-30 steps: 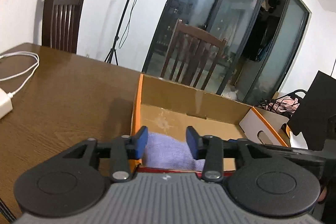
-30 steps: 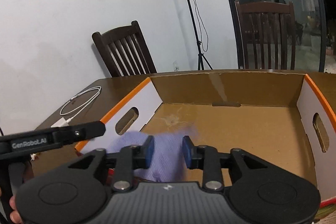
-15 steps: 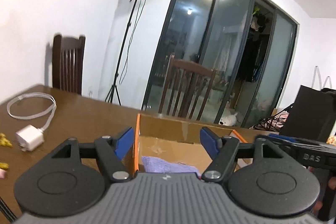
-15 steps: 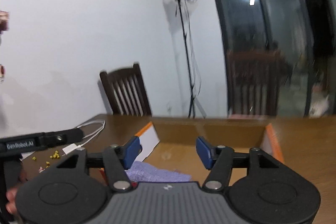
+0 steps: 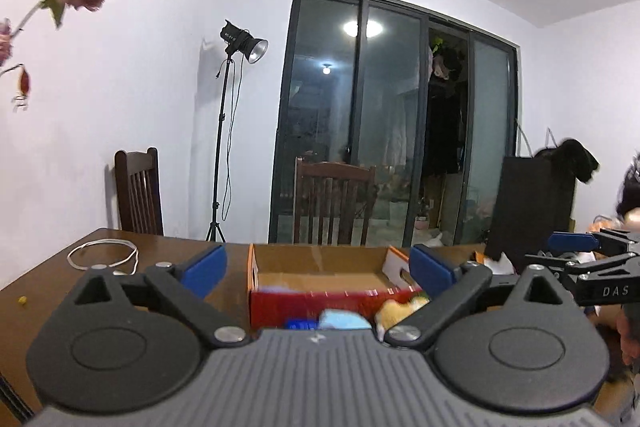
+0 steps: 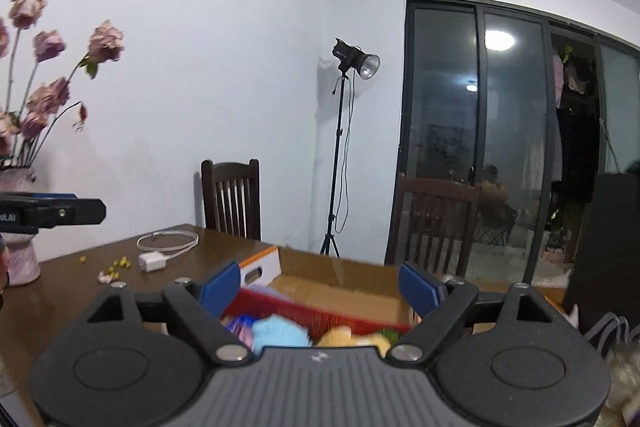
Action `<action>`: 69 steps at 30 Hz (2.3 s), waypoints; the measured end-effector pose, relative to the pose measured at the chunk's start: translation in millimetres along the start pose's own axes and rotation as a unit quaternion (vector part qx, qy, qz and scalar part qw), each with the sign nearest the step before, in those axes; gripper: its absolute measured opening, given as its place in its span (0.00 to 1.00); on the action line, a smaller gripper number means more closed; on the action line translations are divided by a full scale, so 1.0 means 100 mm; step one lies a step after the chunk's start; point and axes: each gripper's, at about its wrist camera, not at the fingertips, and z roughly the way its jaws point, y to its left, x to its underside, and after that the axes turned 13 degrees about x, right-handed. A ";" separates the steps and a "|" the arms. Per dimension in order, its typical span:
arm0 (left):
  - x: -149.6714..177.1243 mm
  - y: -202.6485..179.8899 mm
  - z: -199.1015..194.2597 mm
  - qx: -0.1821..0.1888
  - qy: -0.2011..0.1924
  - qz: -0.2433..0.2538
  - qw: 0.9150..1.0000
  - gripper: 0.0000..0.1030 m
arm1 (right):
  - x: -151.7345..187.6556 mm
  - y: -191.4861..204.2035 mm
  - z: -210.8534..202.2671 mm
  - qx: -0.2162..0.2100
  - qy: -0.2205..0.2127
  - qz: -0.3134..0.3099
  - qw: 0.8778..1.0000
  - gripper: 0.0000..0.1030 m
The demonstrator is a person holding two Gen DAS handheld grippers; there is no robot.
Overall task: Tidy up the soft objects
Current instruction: 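Withdraw both tools from the box back toward the table items, then grasp the yellow-and-white plush sheep with the left tool while the right tool grips it, then lift the plush sheep with both tools and carry it over the box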
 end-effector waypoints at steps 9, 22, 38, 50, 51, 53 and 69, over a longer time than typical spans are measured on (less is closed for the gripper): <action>0.76 -0.16 -0.55 0.006 0.076 -0.046 0.996 1.00 | 0.79 0.11 -0.77 0.000 0.068 0.020 0.997 0.90; 1.01 -0.02 -0.27 -0.004 0.119 -0.059 0.991 1.00 | 1.15 0.19 -0.66 0.006 0.114 0.041 0.993 0.88; 0.75 -0.21 1.50 0.083 0.158 -0.014 0.984 0.74 | 1.05 -0.20 0.70 0.027 0.157 0.062 0.985 0.71; 0.90 0.20 3.24 0.153 0.273 -0.095 0.945 0.51 | 1.09 -0.35 1.95 -0.003 0.216 0.071 0.974 0.56; 0.94 0.24 3.28 0.163 0.278 -0.108 0.940 0.48 | 1.13 -0.37 1.98 -0.013 0.222 0.082 0.972 0.52; 0.98 0.29 3.32 0.178 0.281 -0.123 0.935 0.44 | 1.17 -0.41 2.00 -0.026 0.223 0.102 0.969 0.50; 0.29 -0.06 2.36 0.204 0.175 -0.078 0.960 0.43 | 0.60 -0.40 1.13 -0.014 0.103 0.100 0.990 0.42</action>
